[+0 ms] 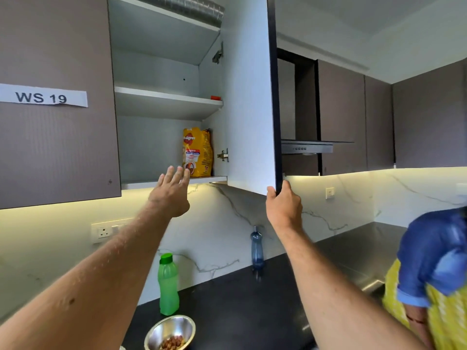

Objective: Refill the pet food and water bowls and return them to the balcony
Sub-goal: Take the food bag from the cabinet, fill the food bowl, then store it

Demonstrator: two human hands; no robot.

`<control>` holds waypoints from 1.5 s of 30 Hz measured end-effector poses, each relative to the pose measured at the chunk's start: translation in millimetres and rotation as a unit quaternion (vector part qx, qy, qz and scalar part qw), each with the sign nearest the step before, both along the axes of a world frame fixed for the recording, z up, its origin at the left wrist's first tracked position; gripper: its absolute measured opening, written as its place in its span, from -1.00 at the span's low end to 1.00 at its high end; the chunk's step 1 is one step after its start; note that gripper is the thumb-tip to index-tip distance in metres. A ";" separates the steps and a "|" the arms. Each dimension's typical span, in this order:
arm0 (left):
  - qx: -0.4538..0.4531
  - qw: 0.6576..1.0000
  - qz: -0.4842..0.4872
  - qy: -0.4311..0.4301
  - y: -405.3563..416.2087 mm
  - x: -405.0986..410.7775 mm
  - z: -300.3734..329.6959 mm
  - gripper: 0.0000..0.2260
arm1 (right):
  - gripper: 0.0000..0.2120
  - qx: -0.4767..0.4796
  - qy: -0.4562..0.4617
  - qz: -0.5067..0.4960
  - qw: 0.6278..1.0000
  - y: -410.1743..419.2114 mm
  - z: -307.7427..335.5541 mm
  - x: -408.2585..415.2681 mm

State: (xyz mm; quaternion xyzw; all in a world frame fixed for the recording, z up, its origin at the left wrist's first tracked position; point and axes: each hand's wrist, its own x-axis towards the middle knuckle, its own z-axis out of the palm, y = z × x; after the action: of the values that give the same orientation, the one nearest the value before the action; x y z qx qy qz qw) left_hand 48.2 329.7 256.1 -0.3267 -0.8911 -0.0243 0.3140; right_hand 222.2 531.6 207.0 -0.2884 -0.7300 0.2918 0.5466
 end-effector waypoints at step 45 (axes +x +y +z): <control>0.021 0.999 -0.036 -0.025 -12.8 -219.9 17.9 -0.33 | -0.58 0.282 -0.124 0.079 0.948 -25.6 48.2 -258.8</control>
State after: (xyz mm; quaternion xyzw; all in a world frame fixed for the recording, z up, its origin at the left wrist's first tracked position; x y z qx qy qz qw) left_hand -171.7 316.9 273.9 -0.3511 -0.8857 -0.0623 0.2972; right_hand -36.6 506.0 255.2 -0.0981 -0.8646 0.0782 0.4865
